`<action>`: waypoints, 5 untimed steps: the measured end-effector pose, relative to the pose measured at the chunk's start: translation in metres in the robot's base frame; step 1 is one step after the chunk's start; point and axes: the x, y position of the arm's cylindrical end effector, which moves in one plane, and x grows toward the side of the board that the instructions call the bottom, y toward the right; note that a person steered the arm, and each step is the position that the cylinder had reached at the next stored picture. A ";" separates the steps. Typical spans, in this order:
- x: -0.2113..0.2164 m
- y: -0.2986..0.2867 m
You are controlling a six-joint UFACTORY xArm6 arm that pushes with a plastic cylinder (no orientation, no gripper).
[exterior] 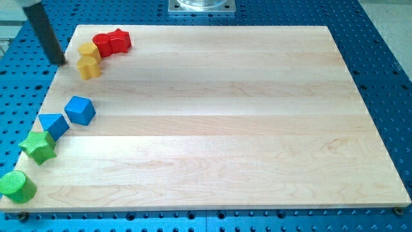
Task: Place the heart bottom of red star
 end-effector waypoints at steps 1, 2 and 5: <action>0.020 0.021; 0.019 0.068; 0.023 0.095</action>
